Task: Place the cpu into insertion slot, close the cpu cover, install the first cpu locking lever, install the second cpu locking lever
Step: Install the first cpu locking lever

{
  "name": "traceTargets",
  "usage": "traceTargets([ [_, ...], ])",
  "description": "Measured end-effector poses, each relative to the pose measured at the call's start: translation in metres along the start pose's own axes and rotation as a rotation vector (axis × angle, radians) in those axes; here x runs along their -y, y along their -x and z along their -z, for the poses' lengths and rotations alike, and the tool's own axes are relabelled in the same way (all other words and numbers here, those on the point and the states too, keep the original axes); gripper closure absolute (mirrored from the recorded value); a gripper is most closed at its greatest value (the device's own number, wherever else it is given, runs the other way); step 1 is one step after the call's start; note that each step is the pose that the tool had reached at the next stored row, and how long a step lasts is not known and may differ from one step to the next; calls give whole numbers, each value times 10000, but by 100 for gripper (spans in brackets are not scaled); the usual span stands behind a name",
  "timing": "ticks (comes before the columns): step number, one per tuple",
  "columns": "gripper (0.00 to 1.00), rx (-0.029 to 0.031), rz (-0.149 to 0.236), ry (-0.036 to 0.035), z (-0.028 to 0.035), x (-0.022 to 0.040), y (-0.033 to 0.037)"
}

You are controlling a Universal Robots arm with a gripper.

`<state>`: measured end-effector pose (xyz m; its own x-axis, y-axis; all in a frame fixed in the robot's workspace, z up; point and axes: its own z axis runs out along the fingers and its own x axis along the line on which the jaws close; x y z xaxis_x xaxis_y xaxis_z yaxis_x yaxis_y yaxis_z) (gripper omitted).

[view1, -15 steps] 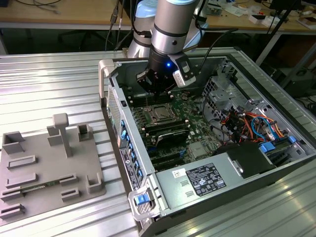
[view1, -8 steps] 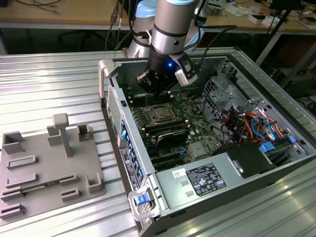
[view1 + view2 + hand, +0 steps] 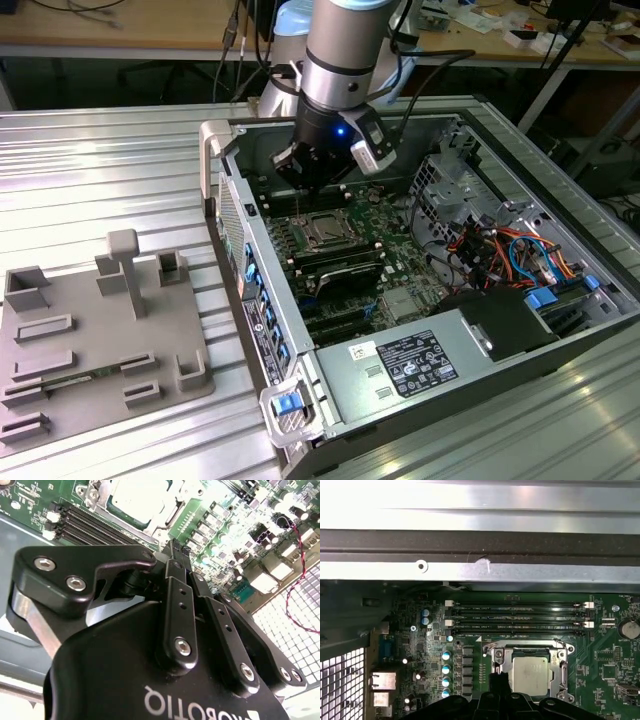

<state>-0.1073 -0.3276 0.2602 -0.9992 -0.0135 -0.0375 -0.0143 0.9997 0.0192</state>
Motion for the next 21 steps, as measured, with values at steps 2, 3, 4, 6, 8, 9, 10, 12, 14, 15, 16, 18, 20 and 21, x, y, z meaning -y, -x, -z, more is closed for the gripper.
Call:
traceTargets([
  [2,89,-1,4,0,0,0,-1],
  [3,89,-1,5,0,0,0,-1],
  [4,89,-1,3,0,0,0,-2],
  [6,89,-1,54,2,1,0,-5],
  [8,89,-6,205,6,11,1,-6],
  [9,89,-6,273,9,15,0,-6],
  [10,89,-7,333,13,18,0,-11],
  [12,89,-8,402,22,20,-1,-51],
  [14,89,-8,447,38,21,-1,-90],
  [15,89,-9,466,46,22,-2,-104],
  [16,89,-9,495,55,22,-2,-119],
  [18,89,-10,571,68,22,-2,-134],
  [20,89,-11,665,74,21,-2,-141],
  [21,89,-15,747,76,21,-5,-145],
])
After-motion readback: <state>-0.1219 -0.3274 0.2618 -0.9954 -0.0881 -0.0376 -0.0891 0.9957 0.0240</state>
